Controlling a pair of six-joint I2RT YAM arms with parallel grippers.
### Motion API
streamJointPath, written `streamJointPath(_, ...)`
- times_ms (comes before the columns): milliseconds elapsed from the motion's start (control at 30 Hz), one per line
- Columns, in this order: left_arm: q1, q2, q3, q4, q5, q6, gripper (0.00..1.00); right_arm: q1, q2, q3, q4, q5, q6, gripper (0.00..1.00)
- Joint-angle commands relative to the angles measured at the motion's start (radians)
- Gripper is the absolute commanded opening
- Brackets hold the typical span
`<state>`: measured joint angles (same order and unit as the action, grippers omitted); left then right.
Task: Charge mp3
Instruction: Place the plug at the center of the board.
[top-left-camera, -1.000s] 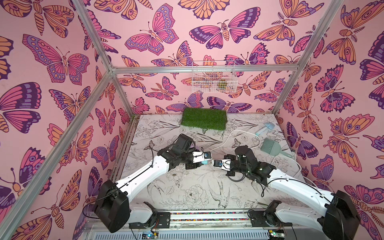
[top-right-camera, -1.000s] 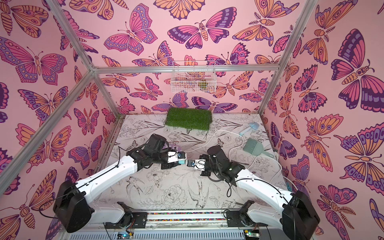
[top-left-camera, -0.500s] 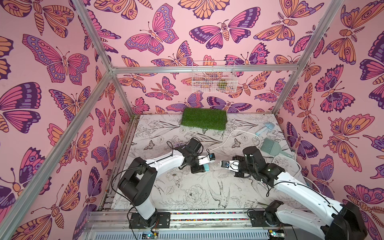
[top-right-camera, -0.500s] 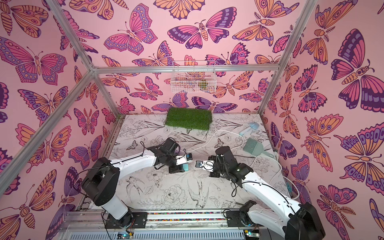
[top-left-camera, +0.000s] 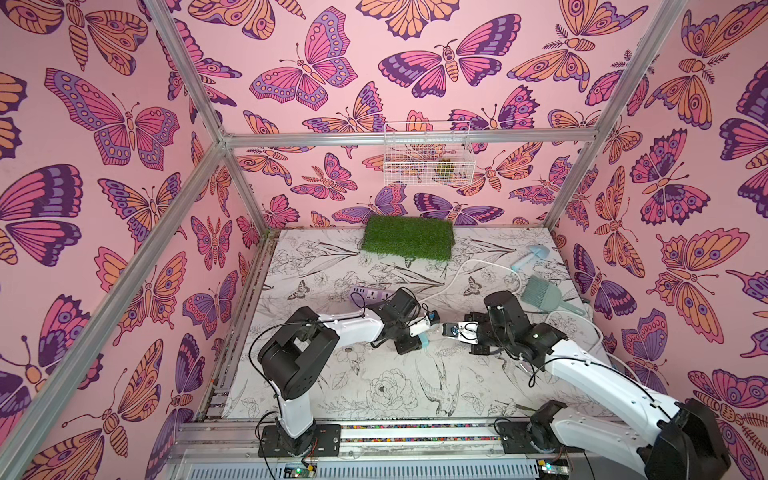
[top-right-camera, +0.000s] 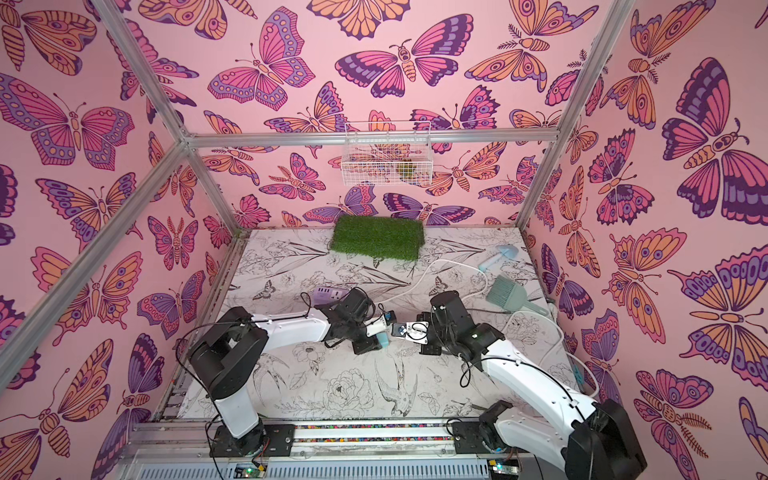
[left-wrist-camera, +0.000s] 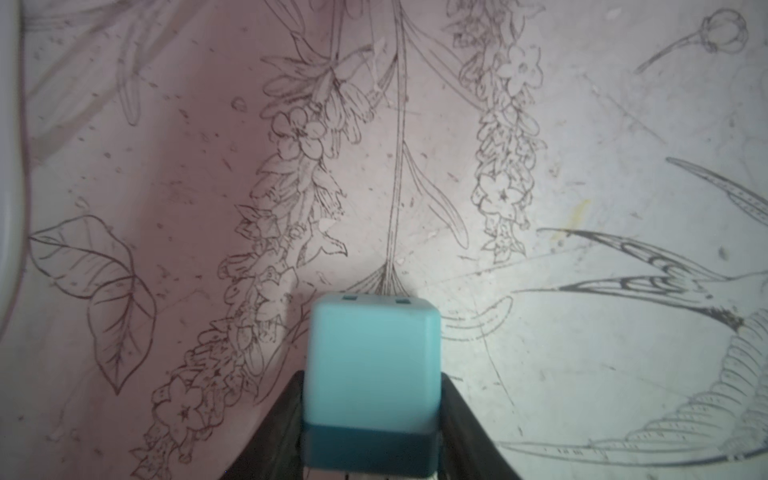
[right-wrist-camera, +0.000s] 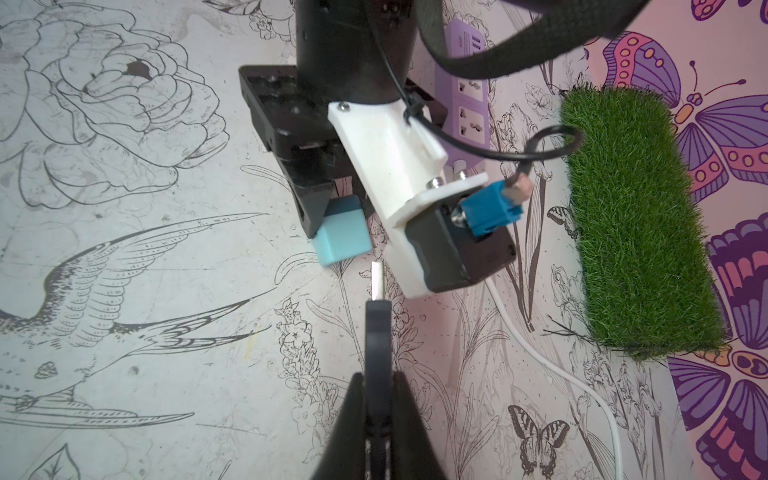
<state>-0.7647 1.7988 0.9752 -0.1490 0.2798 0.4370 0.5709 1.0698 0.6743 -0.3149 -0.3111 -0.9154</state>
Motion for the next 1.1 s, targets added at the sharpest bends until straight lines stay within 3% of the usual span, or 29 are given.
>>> streamJointPath(0,-0.002,0.009,-0.087,0.113,-0.023,-0.049,0.1,-0.005,0.004,0.026,-0.018,-0.023,-0.005,0.0)
streamJointPath(67,-0.002,0.009,-0.113,0.147,-0.006,-0.044,0.16,-0.006,0.005,0.024,-0.022,-0.025,-0.005,0.0)
streamJointPath(233,-0.002,0.031,-0.129,0.164,0.008,-0.043,0.51,-0.009,0.007,0.022,-0.024,-0.035,-0.007,0.0)
streamJointPath(300,-0.002,0.029,-0.137,0.166,0.009,-0.041,0.73,-0.009,0.01,0.023,-0.022,-0.04,-0.008,0.0)
streamJointPath(333,-0.002,0.027,-0.139,0.169,0.01,-0.04,0.76,-0.01,0.01,0.023,-0.023,-0.042,-0.007,0.0)
streamJointPath(533,0.017,0.002,-0.191,0.226,0.037,-0.057,0.81,-0.011,0.016,0.018,-0.01,-0.058,-0.005,0.0)
streamJointPath(700,0.053,-0.021,-0.308,0.402,0.124,-0.078,0.79,-0.013,0.017,0.015,-0.001,-0.067,-0.006,0.0)
streamJointPath(1067,0.084,0.074,-0.377,0.646,0.198,-0.12,0.74,-0.013,0.041,0.033,-0.004,-0.094,-0.012,0.0)
